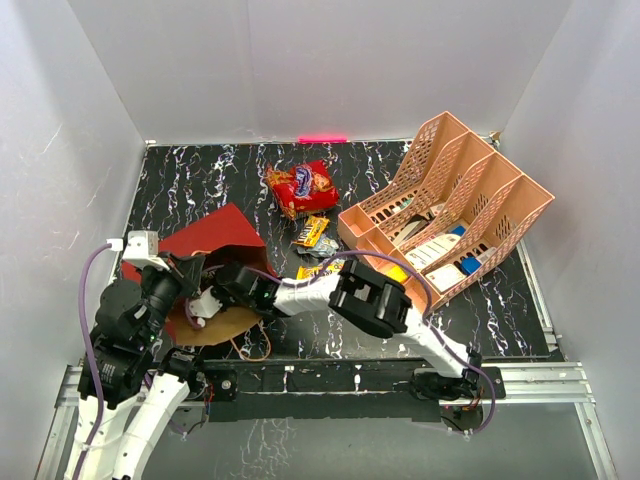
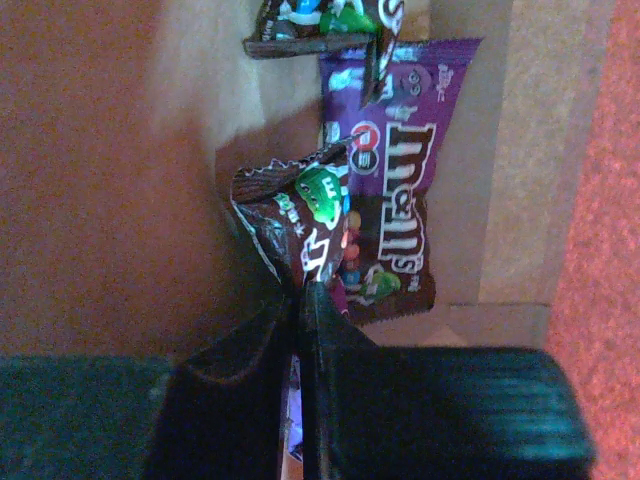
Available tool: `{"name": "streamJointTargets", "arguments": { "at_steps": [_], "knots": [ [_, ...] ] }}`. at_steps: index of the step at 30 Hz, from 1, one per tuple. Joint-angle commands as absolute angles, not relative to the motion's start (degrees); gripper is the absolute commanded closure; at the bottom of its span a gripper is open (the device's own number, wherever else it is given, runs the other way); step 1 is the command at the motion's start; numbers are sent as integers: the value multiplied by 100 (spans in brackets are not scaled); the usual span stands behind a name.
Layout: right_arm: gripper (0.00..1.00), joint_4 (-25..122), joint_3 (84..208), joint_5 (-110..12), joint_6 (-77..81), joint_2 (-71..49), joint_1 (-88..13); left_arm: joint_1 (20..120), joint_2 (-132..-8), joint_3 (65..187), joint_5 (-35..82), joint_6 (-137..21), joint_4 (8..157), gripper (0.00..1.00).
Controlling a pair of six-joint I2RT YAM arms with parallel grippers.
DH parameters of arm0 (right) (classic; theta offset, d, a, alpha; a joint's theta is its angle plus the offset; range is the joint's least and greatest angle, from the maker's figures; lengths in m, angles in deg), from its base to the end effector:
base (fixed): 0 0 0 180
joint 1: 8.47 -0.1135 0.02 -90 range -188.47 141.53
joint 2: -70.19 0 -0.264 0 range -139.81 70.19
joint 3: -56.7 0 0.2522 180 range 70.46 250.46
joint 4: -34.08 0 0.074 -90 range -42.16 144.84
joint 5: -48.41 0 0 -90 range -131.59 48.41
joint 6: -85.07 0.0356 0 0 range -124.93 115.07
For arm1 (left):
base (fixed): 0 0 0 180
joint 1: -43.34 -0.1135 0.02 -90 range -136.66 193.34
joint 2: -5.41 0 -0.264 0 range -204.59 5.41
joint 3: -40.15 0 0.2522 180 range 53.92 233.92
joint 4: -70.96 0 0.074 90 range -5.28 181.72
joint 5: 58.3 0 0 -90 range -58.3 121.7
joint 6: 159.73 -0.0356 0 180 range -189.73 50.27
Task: Take the snacks out of the paper bag
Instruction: Take out the snack from the paper bag, then place the snack at the center of the board.
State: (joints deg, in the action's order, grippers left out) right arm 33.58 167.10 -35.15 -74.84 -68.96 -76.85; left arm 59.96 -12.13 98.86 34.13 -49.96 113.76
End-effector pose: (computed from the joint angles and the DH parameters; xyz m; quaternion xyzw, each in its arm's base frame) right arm 0.2016 0.4979 0.1131 -0.7905 0.3320 -0.0550 0.5117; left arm 0.0652 -0.0179 0.3560 -0.0345 0.7163 -0.2031 0.6667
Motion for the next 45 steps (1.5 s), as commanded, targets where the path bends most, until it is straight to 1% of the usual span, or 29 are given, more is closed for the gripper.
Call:
{"name": "streamJointTargets", "arguments": {
  "at_steps": [1,4,12,16,21,24,27,30,33,37,40,45],
  "knots": [
    [93,3281,15968,-3794,-6802,-5788,-7689,5997,-1315,9943,3521,-4978,11343,100],
    [93,3096,15123,-3890,-6368,-5146,-7769,6000,-1368,9944,3517,-4978,11354,100],
    [93,2868,13324,-3849,-4917,-3438,-8246,6011,-1517,9953,3516,-4978,11385,100],
    [93,2688,12295,-3993,-3962,-2232,-8449,6004,-1589,9968,3512,-4978,11406,100],
    [93,2430,10952,-4023,-2773,-595,-8467,6004,-1642,9966,3515,-4978,11407,100],
    [93,2814,10508,-3810,-2380,184,-8463,6004,-1656,9970,3519,-4970,11415,100],
    [93,3332,10213,-3162,-2082,755,-8467,6005,-1665,9967,3530,-4969,11416,100],
    [93,3811,9951,-2191,-1704,1211,-8466,6005,-1661,9971,3555,-4962,11430,100],
    [93,4034,9793,-1696,-1483,1608,-8463,6007,-1673,9975,3574,-4959,11440,100],
    [93,4028,9669,-1343,-1633,2008,-8454,6008,-1691,9975,3565,-4960,11438,100],
    [93,4032,9726,-1209,-1878,1922,-8434,6006,-1700,9979,3562,-4961,11439,100],
    [93,4178,9860,-1170,-1950,1369,-8395,6004,-1662,9964,3604,-4952,11449,100]
  ]
}}
